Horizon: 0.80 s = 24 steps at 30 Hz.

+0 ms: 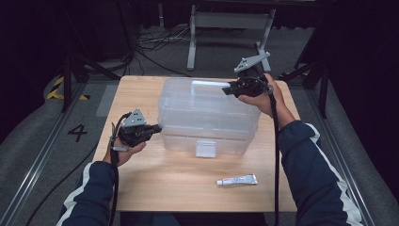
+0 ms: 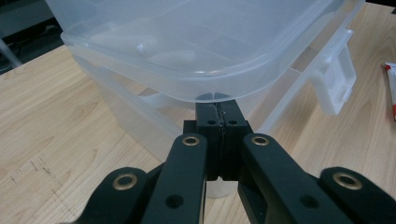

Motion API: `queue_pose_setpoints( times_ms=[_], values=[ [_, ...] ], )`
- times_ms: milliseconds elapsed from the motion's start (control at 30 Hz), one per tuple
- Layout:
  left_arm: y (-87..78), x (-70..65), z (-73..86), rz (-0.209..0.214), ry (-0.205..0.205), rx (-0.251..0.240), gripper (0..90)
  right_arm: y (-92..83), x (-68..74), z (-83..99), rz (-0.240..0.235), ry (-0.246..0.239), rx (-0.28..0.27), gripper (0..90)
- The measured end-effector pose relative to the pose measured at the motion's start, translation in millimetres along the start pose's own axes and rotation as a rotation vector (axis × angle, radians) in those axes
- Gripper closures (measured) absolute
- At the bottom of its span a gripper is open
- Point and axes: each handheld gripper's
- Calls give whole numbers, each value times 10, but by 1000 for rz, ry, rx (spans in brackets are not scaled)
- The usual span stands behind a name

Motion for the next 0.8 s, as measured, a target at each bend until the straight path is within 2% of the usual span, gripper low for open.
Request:
queue_pose_setpoints(
  times_ms=[367,400,500,567,700,800],
  values=[
    [-20,0,-23,0,1,-17,900,-127,-34,53,38,2,-30,688],
    [-24,-1,-24,0,1,-16,900,-191,-55,81,48,9,-50,679],
    [-24,0,-26,1,4,-13,900,-285,-93,125,78,16,-55,650],
    [-27,-1,-27,3,1,-13,900,-321,-110,147,82,17,-59,646],
    [-31,-8,-35,-1,10,-11,900,-520,-188,306,120,34,-108,604],
    [-27,-14,-36,3,13,-10,900,-580,-220,435,152,45,-124,595]
  ],
)
Point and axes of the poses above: each handheld gripper's, and its own axes: y roughly forward along the jaws, z roughly out of its underside, x roughly to its left, and after that the axes turned 4 degrees about z, right-handed
